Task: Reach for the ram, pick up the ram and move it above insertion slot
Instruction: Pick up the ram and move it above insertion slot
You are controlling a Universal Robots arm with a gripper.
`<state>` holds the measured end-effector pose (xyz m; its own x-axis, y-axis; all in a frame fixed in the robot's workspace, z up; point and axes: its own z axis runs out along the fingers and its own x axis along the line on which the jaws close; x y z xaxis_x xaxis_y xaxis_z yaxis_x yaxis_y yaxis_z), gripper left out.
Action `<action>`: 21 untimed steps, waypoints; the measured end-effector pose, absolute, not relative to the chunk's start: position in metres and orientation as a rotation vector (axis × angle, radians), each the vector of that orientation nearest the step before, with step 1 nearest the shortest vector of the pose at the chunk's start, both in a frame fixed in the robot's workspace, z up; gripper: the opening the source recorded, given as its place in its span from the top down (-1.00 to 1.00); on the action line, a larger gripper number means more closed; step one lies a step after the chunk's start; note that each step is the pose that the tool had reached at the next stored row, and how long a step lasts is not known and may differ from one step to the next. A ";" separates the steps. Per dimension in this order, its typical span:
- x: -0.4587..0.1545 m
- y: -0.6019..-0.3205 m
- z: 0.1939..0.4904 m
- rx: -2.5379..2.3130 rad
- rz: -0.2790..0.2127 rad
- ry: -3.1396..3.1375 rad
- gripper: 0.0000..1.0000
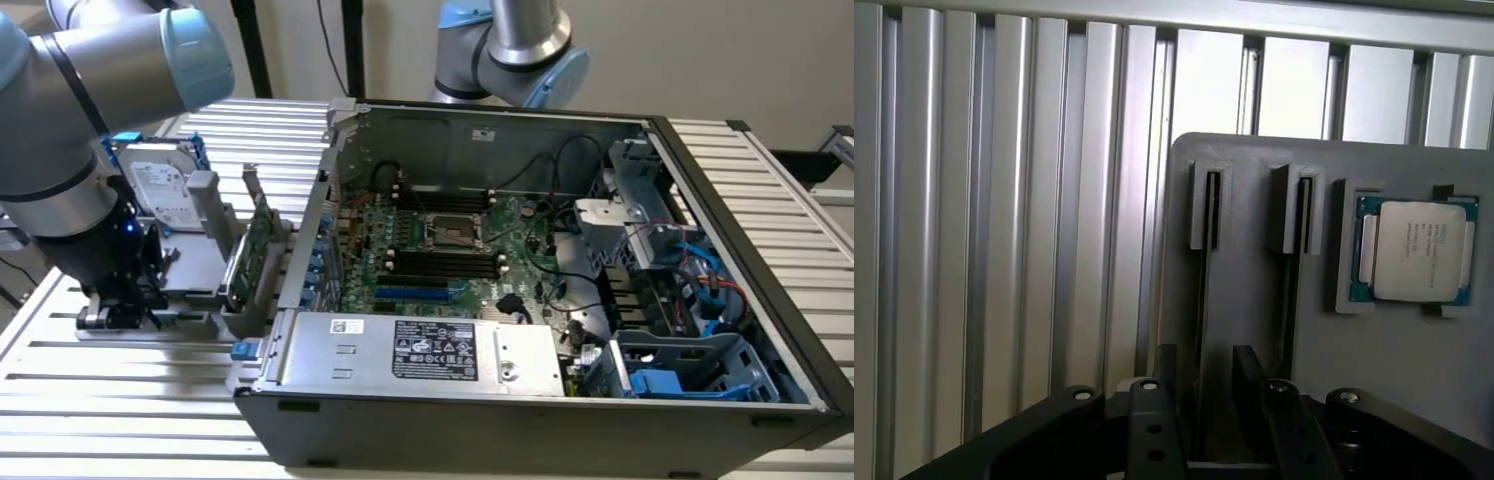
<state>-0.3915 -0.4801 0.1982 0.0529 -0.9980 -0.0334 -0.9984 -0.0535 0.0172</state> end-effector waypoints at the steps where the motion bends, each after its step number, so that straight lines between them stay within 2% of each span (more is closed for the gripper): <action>1: -0.391 -0.480 0.198 -2.269 0.057 2.158 0.31; 2: -0.391 -0.480 0.198 -2.266 0.058 2.162 0.44; 3: -0.391 -0.480 0.198 -2.262 0.059 2.166 0.44; 4: -0.391 -0.480 0.198 -2.258 0.059 2.170 0.69; 6: -0.391 -0.480 0.197 -2.247 0.061 2.183 0.73; 21: -0.391 -0.480 0.203 -2.232 0.062 2.198 0.73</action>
